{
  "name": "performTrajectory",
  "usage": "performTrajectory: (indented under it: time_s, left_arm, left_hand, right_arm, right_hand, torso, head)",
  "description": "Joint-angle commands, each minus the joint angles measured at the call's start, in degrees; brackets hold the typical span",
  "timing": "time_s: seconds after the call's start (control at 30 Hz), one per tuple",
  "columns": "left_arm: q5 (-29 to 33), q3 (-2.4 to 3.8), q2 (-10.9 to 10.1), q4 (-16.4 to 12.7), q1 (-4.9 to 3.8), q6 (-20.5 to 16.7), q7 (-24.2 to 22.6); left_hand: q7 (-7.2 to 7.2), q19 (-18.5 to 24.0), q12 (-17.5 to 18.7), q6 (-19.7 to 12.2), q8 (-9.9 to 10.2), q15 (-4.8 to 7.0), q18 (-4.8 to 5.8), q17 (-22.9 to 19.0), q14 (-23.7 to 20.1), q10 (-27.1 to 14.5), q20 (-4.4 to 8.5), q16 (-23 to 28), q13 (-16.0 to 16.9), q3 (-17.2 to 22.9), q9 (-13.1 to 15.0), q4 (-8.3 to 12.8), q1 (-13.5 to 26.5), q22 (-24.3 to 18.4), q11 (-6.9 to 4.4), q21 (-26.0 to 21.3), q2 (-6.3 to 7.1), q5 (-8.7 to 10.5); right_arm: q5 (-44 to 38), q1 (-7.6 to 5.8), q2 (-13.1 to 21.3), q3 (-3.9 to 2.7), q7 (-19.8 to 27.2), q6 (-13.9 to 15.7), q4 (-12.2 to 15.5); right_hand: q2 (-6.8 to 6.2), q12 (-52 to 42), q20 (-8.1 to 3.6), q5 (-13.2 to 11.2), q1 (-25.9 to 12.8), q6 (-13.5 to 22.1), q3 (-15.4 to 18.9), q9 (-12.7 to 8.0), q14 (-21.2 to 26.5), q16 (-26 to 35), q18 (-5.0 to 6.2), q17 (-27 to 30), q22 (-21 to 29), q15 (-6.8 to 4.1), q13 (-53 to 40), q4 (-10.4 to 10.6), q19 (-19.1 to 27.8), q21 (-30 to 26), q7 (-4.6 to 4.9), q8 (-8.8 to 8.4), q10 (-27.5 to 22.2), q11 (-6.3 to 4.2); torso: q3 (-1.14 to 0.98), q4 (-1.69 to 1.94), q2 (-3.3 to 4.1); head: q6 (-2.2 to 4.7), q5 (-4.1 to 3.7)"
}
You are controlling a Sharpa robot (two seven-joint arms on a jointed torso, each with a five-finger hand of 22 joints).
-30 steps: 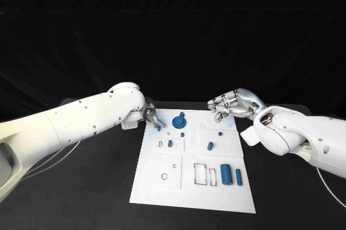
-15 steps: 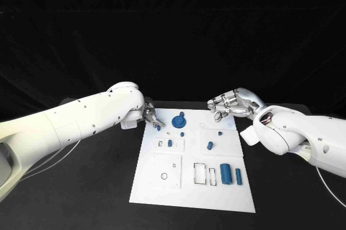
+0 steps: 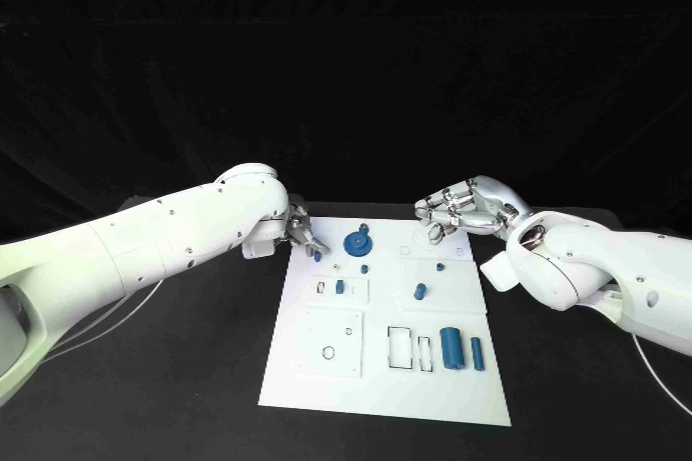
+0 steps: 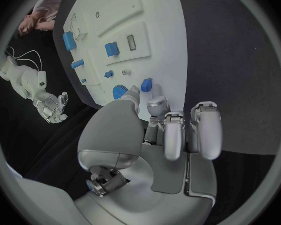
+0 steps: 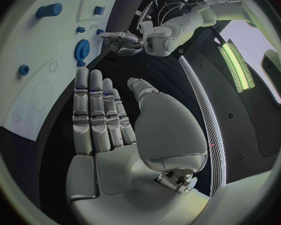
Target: Assemble the parts on the task board
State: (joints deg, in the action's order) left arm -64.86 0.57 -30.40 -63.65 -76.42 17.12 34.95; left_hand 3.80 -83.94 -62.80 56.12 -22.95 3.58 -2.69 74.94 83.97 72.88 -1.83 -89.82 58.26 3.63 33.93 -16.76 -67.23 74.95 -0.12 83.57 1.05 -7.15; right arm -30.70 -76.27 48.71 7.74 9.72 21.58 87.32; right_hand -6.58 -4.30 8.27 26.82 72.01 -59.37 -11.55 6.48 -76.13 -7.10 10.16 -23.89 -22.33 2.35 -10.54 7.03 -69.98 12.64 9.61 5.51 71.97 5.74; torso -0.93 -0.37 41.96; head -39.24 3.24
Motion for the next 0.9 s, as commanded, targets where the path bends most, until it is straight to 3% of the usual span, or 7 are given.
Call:
performTrajectory:
  time_s: [0.03, 0.27, 0.43, 0.5, 0.67, 0.77, 0.9]
  left_arm:
    - [0.67, 0.01, 0.24, 0.1, 0.01, 0.81, -0.11]
    - [0.88, -0.03, 0.35, 0.14, 0.01, 0.87, -0.48]
    - [0.92, -0.07, 0.41, 0.01, 0.01, 0.65, -0.79]
    - [1.1, -0.08, 0.39, -0.02, 0.01, 0.28, -0.95]
    - [2.33, -0.09, 0.24, -0.03, 0.01, -0.25, -1.12]
    - [3.35, -0.09, -0.05, -0.25, 0.01, -0.71, -1.18]
    - [6.68, -0.09, -0.78, -0.8, 0.01, -2.06, -1.17]
  left_hand:
    - [0.08, -0.83, 1.34, -0.01, -0.04, 0.18, 0.12, 15.06, 6.03, -0.78, -0.15, -0.18, -1.43, 0.24, -0.16, 0.32, -1.04, 3.31, -0.15, 0.04, -0.1, -0.27]
    - [0.03, -0.74, 2.71, -0.26, 0.23, 0.18, 0.09, 15.06, 6.03, -1.62, -0.26, -0.18, -2.92, 1.7, -0.48, 1.29, -4.8, 3.22, -0.2, -0.05, -0.94, -0.46]
    - [-0.2, -0.72, 3.81, -0.39, 0.67, 0.49, 0.08, 15.06, 6.03, -2.01, -0.13, -0.18, -3.88, 6.15, -0.96, 3.56, -10.59, 3.23, -0.5, -0.08, -1.49, -0.6]
    - [-0.09, -0.73, 4.49, -0.59, 0.96, 0.6, 0.08, 15.06, 6.03, -2.08, -0.03, -0.18, -4.47, 9.9, -1.24, 4.51, -13.02, 3.27, -0.52, -0.08, -1.5, -0.66]
    - [0.34, -0.7, 5.48, -1.0, 0.68, 0.27, 0.08, 15.06, 6.03, -1.82, -0.16, -0.18, -5.4, 19.78, -0.98, 6.32, -14.46, 3.3, -0.27, -0.12, 0.86, -0.77]
    - [0.38, -0.69, 5.58, -1.08, -0.19, 0.13, 0.05, 15.06, 6.03, -1.4, -0.36, -0.18, -5.66, 27.85, -0.22, 7.7, -12.62, 3.33, 0.3, -0.14, 3.42, -0.67]
    - [0.51, -0.74, 4.12, -1.13, -1.08, 0.11, 0.09, 15.06, 6.03, -0.32, -0.44, -0.18, -4.27, 32.33, 0.6, 9.27, -10.61, 3.48, -0.02, -0.09, 5.08, -0.52]
  right_arm:
    - [-0.15, 0.03, -0.05, 0.0, 0.46, -0.76, 0.1]
    - [-0.15, 0.03, -0.1, 0.0, 0.44, -0.74, 0.09]
    - [-0.15, 0.03, -0.19, 0.0, 0.43, -0.79, 0.06]
    - [-0.15, 0.03, -0.21, 0.0, 0.43, -0.8, 0.03]
    - [-0.15, 0.03, -0.24, 0.0, 0.41, -0.81, -0.01]
    - [-0.15, 0.03, -0.25, 0.0, 0.41, -0.81, -0.02]
    - [-0.15, 0.03, -0.23, 0.0, 0.41, -0.79, -0.08]
  right_hand:
    - [0.5, -0.2, -0.09, 0.36, 0.27, -0.23, 0.04, 0.04, 0.32, 0.28, 0.25, -0.07, 0.1, -0.06, 0.09, -0.22, 0.39, -0.33, 0.03, 0.15, 0.09, -0.17]
    - [0.56, -0.21, -0.1, 0.37, 0.3, -0.24, 0.0, 0.04, 0.33, 0.29, 0.25, -0.08, 0.12, -0.06, 0.1, -0.23, 0.39, -0.34, 0.03, 0.16, 0.11, -0.17]
    - [0.61, -0.21, -0.1, 0.39, 0.39, -0.24, -0.05, 0.04, 0.33, 0.3, 0.25, -0.09, 0.14, -0.07, 0.11, -0.27, 0.39, -0.34, 0.01, 0.17, 0.11, -0.19]
    - [0.61, -0.21, -0.1, 0.39, 0.39, -0.24, -0.05, 0.04, 0.33, 0.3, 0.25, -0.09, 0.14, -0.07, 0.11, -0.27, 0.39, -0.34, 0.01, 0.17, 0.11, -0.19]
    - [0.61, -0.21, -0.1, 0.39, 0.39, -0.24, -0.05, 0.04, 0.33, 0.3, 0.25, -0.09, 0.14, -0.07, 0.11, -0.27, 0.39, -0.34, 0.01, 0.17, 0.11, -0.19]
    - [0.61, -0.21, -0.1, 0.39, 0.39, -0.24, -0.05, 0.04, 0.33, 0.3, 0.25, -0.09, 0.14, -0.07, 0.11, -0.27, 0.39, -0.34, 0.01, 0.17, 0.11, -0.19]
    - [0.61, -0.21, -0.1, 0.39, 0.39, -0.24, -0.05, 0.04, 0.33, 0.3, 0.25, -0.09, 0.14, -0.07, 0.11, -0.27, 0.39, -0.34, 0.01, 0.17, 0.11, -0.19]
  torso:
    - [0.02, -0.02, -0.01]
    - [-0.01, 0.03, -0.03]
    - [0.02, 0.02, -0.02]
    - [0.0, 0.03, 0.0]
    - [-0.02, 0.01, 0.02]
    - [-0.01, 0.0, -0.02]
    - [-0.03, 0.07, -0.07]
  head:
    - [-0.03, -0.02]
    - [-0.05, -0.03]
    - [-0.05, 0.09]
    - [-0.18, 0.12]
    - [-0.03, 0.1]
    - [-0.01, 0.06]
    - [0.1, 0.13]
